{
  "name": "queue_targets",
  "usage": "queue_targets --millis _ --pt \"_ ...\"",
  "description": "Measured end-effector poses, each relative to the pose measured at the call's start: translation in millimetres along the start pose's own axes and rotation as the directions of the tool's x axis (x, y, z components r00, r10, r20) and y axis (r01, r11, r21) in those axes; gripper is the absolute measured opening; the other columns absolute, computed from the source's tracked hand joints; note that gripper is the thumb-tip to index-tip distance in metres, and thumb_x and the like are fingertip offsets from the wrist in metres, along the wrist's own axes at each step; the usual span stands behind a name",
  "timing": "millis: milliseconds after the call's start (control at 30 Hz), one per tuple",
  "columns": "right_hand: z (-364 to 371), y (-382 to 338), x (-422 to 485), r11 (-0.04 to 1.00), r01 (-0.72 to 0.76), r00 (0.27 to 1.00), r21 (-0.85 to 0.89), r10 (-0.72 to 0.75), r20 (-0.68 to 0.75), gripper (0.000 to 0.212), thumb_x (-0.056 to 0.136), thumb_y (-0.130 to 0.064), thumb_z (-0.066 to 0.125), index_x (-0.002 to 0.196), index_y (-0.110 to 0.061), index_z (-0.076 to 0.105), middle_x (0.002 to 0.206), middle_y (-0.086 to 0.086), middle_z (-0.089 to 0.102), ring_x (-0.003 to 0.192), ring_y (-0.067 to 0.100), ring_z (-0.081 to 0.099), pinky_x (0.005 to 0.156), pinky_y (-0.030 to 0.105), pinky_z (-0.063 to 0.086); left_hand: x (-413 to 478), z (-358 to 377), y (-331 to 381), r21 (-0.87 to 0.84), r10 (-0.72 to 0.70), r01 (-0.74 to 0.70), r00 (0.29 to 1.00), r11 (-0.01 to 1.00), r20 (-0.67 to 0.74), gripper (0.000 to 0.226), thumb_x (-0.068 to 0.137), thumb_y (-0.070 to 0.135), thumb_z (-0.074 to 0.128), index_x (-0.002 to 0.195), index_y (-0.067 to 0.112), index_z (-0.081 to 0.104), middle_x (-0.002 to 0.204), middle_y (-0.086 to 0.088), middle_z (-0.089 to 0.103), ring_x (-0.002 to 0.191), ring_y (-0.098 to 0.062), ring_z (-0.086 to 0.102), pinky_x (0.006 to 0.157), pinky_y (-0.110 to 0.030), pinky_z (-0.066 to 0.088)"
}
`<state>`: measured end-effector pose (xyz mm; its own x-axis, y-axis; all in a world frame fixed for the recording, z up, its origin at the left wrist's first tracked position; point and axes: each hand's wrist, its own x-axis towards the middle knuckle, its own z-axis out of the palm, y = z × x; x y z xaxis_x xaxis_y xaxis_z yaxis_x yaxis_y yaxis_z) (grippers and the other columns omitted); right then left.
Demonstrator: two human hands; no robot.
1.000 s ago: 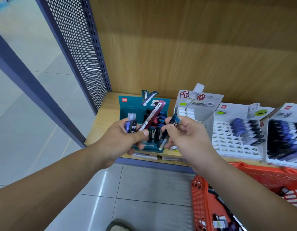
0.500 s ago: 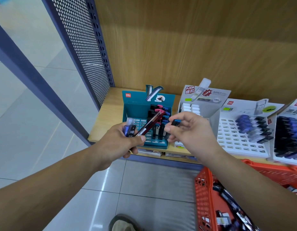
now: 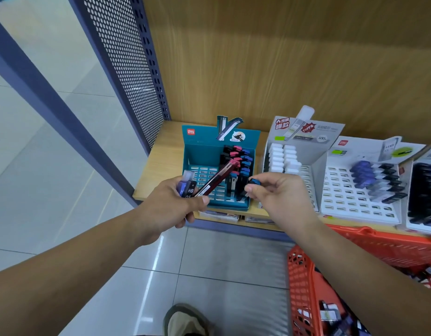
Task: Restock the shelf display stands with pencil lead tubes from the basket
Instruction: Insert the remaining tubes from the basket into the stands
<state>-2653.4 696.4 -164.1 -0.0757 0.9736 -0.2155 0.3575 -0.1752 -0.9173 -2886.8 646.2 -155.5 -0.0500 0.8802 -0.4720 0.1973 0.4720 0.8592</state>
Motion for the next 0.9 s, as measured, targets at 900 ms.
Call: queue_targets --millis 900 --pt "3.9 -6.9 11.1 0.883 0.256 0.964 -0.393 -0.206 0.167 0.009 0.092 -0.018 0.078 0.1 -0.016 0.081 0.084 -0.003 0.072 0.075 0.007 0.065 0.071 0.014 0.051 0.0 -6.7 -3.9 -0.032 -0.001 0.0 1.0 0.999 -0.031 0.027 0.093 0.024 0.076 0.117 0.017 0.065 0.094 -0.01 0.077 0.064 -0.015 0.06 0.052 -0.03 0.047"
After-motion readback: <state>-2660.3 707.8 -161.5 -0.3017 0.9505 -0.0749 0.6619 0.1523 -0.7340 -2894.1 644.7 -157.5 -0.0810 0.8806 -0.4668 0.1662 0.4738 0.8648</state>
